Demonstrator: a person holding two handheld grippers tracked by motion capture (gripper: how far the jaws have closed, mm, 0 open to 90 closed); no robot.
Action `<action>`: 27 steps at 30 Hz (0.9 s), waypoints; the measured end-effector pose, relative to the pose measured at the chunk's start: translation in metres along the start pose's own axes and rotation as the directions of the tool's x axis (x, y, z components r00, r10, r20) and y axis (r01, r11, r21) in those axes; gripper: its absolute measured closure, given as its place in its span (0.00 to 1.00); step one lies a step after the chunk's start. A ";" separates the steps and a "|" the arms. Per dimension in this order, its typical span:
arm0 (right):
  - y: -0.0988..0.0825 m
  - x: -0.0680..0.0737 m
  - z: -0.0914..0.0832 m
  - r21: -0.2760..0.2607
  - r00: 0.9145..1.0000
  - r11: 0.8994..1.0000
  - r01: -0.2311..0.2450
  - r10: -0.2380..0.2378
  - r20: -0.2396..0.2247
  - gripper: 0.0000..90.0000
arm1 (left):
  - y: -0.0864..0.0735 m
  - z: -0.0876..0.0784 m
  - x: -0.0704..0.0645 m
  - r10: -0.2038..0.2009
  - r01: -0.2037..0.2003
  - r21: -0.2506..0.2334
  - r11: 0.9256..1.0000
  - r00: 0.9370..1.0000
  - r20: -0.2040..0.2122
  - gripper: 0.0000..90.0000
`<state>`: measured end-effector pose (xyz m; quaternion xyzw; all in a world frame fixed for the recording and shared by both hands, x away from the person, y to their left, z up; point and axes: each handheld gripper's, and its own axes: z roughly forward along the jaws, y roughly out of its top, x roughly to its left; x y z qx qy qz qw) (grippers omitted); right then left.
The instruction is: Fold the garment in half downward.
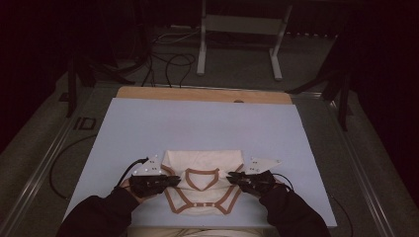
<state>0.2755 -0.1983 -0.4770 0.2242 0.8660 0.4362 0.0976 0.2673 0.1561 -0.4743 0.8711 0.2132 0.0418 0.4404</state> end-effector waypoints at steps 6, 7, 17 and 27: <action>-0.016 -0.003 0.011 0.050 0.999 0.998 -0.029 0.031 -0.032 0.88 | -0.012 0.012 0.002 -0.024 0.023 0.064 0.998 1.000 0.006 0.97; -0.017 -0.004 0.012 0.051 0.999 0.998 -0.036 0.037 -0.031 0.88 | -0.013 0.013 0.003 -0.030 0.030 0.067 0.997 1.000 0.001 0.97; -0.019 -0.011 0.017 0.058 0.993 0.995 -0.082 0.087 -0.081 0.65 | -0.017 0.016 0.005 -0.030 0.029 0.078 0.997 1.000 0.010 0.71; 0.006 -0.024 0.013 0.060 0.994 0.996 -0.065 0.070 -0.086 0.51 | 0.000 0.015 0.017 -0.045 0.046 0.062 0.997 0.999 -0.002 0.53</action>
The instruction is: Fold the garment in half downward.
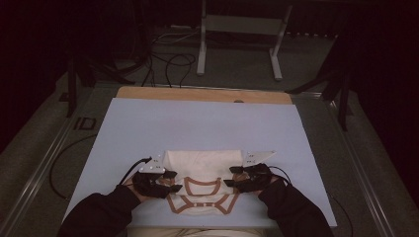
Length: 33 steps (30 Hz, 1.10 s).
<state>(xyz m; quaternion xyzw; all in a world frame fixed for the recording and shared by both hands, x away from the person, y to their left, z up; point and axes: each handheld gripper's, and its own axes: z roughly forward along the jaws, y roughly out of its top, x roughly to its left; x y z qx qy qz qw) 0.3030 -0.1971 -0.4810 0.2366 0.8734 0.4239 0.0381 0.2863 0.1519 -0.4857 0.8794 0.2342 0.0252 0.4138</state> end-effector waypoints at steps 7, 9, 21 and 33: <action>0.003 -0.010 0.016 0.049 0.999 0.999 -0.018 0.020 -0.038 0.61 | 0.002 0.020 0.008 -0.029 0.027 0.046 0.999 0.999 0.046 0.61; 0.000 -0.012 0.023 0.074 0.999 0.997 -0.020 0.023 -0.047 0.66 | 0.002 0.023 0.010 -0.038 0.034 0.065 0.997 0.998 0.055 0.68; -0.010 -0.014 0.039 0.154 0.997 0.987 -0.041 0.052 -0.065 0.89 | -0.005 0.036 0.015 -0.059 0.048 0.137 0.989 0.995 0.077 0.91; 0.001 -0.001 0.022 0.098 0.999 0.995 0.020 -0.015 -0.049 1.00 | 0.002 0.022 0.007 -0.025 0.017 0.082 0.996 0.996 0.089 0.98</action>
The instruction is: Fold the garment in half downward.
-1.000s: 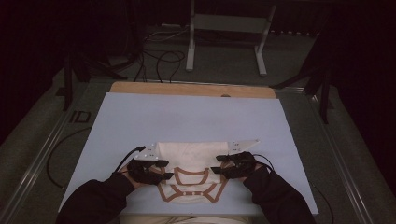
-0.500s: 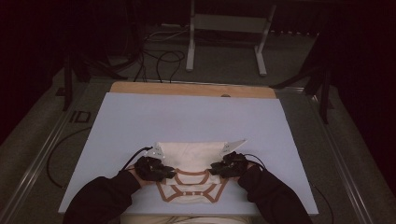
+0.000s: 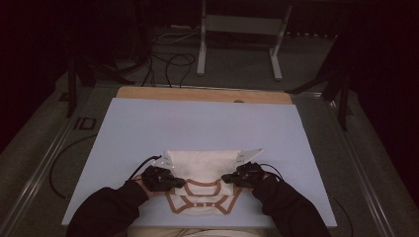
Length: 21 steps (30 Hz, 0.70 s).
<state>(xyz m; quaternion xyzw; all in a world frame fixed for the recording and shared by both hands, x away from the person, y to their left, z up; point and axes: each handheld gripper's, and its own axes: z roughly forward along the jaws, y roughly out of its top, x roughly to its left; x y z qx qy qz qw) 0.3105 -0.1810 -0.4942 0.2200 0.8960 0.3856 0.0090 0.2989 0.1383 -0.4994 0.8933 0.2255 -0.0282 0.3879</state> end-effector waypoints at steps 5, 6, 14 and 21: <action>0.003 0.013 -0.013 -0.038 1.000 0.999 0.027 -0.027 -0.002 1.00 | 0.001 -0.009 -0.009 0.035 -0.034 -0.029 0.999 0.999 0.023 0.98; 0.003 0.015 -0.015 -0.042 1.000 0.999 0.026 -0.026 -0.002 1.00 | 0.000 -0.011 -0.011 0.050 -0.049 -0.034 0.998 0.999 0.022 0.98; 0.001 0.034 -0.027 -0.069 0.999 0.997 0.038 -0.040 -0.019 1.00 | -0.003 -0.021 -0.024 0.102 -0.099 -0.047 0.994 0.993 0.063 0.98; -0.006 0.046 -0.028 -0.070 0.999 0.997 0.039 -0.041 -0.035 1.00 | -0.007 -0.023 -0.035 0.126 -0.122 -0.056 0.991 0.989 0.075 0.97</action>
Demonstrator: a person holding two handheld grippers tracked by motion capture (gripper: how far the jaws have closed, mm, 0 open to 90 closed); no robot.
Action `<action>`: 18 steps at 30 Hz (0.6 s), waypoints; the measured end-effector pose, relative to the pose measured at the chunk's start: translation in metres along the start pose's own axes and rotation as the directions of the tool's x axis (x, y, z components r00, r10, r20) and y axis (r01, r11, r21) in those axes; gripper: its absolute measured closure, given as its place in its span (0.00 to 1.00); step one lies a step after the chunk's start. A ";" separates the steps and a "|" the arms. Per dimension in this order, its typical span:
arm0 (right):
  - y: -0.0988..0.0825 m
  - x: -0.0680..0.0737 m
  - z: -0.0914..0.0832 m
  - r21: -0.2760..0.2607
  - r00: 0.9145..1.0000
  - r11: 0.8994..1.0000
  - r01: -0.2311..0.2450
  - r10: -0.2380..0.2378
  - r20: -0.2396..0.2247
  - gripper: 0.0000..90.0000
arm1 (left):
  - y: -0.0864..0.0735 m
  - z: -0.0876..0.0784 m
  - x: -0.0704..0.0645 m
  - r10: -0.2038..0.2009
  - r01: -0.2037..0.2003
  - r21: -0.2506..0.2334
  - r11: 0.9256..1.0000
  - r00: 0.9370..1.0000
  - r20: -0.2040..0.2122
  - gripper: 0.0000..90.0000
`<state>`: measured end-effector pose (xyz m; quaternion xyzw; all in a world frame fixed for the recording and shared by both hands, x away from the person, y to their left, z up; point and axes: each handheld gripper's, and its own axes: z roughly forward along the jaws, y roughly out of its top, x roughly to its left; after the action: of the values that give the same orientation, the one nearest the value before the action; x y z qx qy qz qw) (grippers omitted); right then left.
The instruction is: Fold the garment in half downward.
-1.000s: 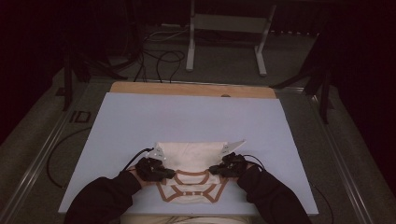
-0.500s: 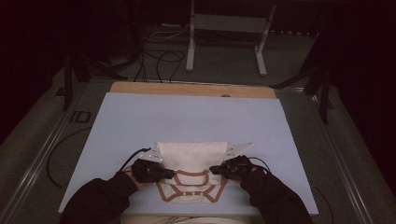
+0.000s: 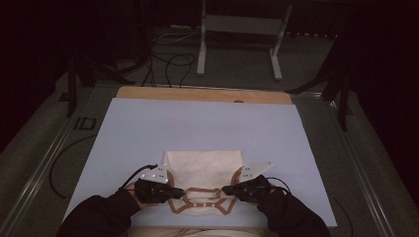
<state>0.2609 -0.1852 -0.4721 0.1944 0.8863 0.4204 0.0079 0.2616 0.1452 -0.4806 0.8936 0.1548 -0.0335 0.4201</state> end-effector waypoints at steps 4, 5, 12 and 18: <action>-0.006 0.005 0.001 0.005 1.000 1.000 -0.011 0.011 -0.009 1.00 | -0.003 0.001 -0.003 0.013 -0.013 0.005 1.000 1.000 -0.001 0.97; -0.007 0.005 0.002 0.008 1.000 1.000 0.001 -0.001 -0.012 1.00 | -0.004 0.001 -0.004 0.013 -0.013 0.009 1.000 1.000 0.001 0.97; -0.014 0.013 0.007 0.023 0.999 1.000 -0.006 0.007 -0.045 1.00 | -0.011 0.005 -0.011 0.032 -0.033 0.035 0.999 0.999 0.027 0.97; -0.020 0.019 0.011 0.042 0.998 0.999 -0.013 0.016 -0.066 1.00 | -0.017 0.008 -0.014 0.044 -0.047 0.059 0.997 0.998 0.039 0.95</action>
<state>0.2382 -0.1819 -0.4916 0.1869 0.8931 0.4082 -0.0284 0.2436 0.1457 -0.4956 0.9083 0.1254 -0.0452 0.3964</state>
